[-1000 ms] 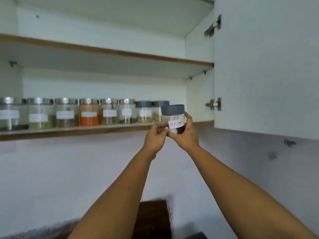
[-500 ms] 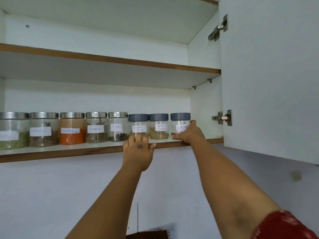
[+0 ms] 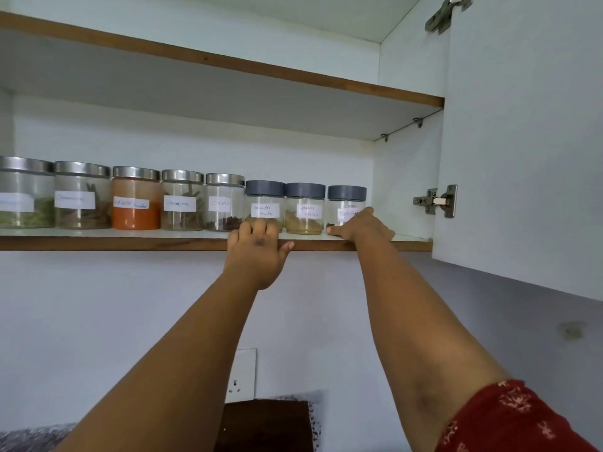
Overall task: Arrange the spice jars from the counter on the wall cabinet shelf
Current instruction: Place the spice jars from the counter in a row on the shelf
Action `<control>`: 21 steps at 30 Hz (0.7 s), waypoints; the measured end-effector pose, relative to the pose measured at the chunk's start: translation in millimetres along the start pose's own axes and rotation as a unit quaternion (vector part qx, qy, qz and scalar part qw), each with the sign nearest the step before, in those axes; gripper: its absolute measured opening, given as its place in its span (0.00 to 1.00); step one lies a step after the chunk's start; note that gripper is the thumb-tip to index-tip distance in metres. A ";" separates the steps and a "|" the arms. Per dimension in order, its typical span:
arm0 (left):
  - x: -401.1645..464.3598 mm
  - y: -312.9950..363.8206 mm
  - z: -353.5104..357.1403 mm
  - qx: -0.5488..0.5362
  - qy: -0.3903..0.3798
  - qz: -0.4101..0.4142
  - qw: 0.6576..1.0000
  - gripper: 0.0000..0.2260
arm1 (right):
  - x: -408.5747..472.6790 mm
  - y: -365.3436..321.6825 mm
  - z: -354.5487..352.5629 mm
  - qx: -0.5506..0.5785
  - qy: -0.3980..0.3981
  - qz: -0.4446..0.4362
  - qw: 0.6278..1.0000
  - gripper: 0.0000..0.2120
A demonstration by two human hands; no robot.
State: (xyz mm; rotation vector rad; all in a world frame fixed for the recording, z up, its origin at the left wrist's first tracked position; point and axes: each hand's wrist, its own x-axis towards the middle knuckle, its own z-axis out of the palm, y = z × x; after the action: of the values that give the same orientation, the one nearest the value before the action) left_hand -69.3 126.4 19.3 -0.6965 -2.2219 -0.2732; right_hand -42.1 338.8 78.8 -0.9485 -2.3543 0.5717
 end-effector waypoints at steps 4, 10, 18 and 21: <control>1.8 2.6 -0.3 0.008 -0.002 0.004 1.000 0.24 | 0.7 1.8 -1.8 -0.006 0.003 0.002 1.000 0.50; 1.1 2.2 0.3 0.013 -0.002 0.003 1.000 0.23 | -0.4 4.2 -2.7 -0.013 -0.004 -0.016 1.000 0.51; 0.5 1.6 0.5 0.010 -0.006 0.006 1.000 0.22 | 1.3 5.7 -2.0 -0.010 0.001 -0.034 0.999 0.48; 1.0 1.8 -0.4 0.010 -0.007 0.005 1.000 0.22 | -1.4 6.0 -4.2 -0.015 -0.005 -0.037 0.999 0.47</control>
State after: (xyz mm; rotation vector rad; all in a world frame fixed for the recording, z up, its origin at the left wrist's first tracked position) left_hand -68.6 128.1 20.2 -0.6995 -2.2322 -0.2410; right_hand -35.6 342.5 78.3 -0.8692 -2.4025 0.5151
